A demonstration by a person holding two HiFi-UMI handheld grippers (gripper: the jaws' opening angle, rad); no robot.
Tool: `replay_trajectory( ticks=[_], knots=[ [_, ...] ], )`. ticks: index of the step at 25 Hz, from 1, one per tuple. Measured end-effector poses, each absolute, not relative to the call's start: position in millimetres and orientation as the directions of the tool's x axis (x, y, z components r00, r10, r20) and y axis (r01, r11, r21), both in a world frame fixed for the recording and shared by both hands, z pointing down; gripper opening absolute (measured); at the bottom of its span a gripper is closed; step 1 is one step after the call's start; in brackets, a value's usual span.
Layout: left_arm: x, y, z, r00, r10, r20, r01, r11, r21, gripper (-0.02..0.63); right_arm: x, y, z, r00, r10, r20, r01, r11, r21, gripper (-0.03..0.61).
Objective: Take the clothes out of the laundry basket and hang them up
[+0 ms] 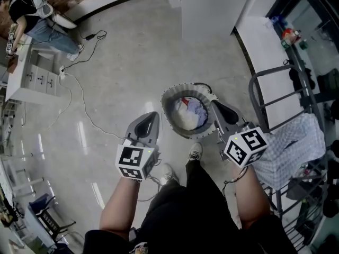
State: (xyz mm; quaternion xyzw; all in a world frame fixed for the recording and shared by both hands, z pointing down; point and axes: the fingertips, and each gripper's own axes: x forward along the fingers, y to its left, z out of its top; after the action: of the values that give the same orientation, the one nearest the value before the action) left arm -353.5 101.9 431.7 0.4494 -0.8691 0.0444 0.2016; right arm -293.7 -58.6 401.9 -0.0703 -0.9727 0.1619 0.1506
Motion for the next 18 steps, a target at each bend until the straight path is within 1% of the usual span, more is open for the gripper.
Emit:
replay_trajectory(
  ticks=[7,14,18],
  knots=[
    [-370.7,49.4,460.8,-0.521,-0.743,0.420,-0.792,0.604,0.086,0.006,-319.7,-92.5,447.8,-0.915,0.253,0.314,0.128,0.920,-0.370,0.006],
    [-386.9,13.0,499.2,-0.516,-0.759,0.396,-0.821,0.570,0.022,0.008,-337.8,-110.9,505.6,-0.905,0.251,0.343,0.102,0.911,-0.399,0.006],
    [-394.0,1.3,532.8,-0.488,-0.773,0.405,-0.846,0.534,0.000,0.009,-342.7,-113.5,542.5,-0.901,0.238,0.362,0.083,0.915,-0.395,0.006]
  ],
)
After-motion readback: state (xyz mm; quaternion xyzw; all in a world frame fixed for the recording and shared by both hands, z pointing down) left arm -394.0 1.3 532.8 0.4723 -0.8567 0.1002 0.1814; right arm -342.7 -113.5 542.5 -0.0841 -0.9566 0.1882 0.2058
